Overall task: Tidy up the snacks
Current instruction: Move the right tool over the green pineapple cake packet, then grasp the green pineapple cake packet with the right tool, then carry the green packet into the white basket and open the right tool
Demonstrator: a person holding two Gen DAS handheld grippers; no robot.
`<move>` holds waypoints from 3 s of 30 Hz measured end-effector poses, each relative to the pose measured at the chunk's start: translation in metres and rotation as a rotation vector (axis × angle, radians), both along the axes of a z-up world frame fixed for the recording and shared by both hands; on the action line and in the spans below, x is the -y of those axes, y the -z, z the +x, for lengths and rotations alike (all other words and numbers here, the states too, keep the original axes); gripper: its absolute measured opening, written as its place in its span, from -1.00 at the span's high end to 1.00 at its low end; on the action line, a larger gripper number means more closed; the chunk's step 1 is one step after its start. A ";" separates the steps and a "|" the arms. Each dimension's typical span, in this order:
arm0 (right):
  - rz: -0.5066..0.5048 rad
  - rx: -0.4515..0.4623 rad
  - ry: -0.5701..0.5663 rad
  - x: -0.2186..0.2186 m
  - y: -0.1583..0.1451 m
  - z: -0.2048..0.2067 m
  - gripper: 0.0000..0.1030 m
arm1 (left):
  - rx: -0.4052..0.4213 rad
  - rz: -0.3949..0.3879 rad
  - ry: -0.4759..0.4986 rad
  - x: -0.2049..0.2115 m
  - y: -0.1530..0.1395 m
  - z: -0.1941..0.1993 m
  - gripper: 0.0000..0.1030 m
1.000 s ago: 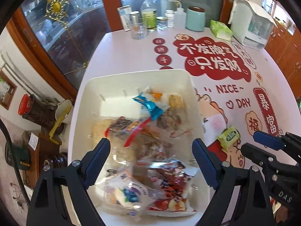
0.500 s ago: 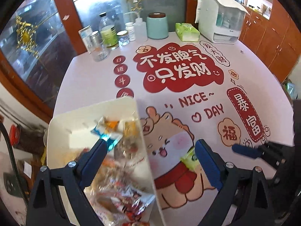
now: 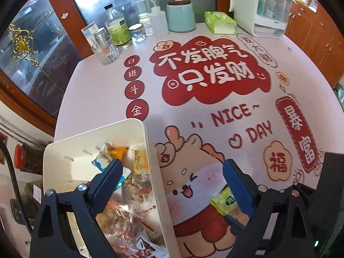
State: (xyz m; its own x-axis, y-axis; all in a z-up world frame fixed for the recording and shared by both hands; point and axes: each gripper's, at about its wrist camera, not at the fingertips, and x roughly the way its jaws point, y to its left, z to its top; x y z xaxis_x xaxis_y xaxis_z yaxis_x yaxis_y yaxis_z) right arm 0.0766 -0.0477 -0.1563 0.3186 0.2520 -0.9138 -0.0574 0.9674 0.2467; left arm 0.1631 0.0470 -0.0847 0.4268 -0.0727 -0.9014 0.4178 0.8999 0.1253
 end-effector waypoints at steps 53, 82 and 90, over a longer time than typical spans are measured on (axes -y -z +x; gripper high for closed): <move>-0.181 0.024 -0.094 -0.034 0.026 -0.004 -0.01 | -0.058 -0.053 -0.064 -0.043 -0.001 -0.013 -0.82; -0.044 0.275 -0.095 -0.100 -0.126 -0.034 -0.02 | 0.012 -0.120 -0.179 -0.170 -0.057 -0.071 -0.82; -0.068 0.316 -0.173 -0.144 -0.140 -0.025 -0.04 | 0.032 -0.132 -0.278 -0.219 -0.066 -0.077 -0.82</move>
State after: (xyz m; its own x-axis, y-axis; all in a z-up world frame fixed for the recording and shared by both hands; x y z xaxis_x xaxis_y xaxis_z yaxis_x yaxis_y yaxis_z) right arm 0.0513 0.0958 -0.0165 0.5459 0.2684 -0.7937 -0.2843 0.9504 0.1260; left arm 0.0865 0.2657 -0.0185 0.4745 -0.0647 -0.8779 0.1515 0.9884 0.0091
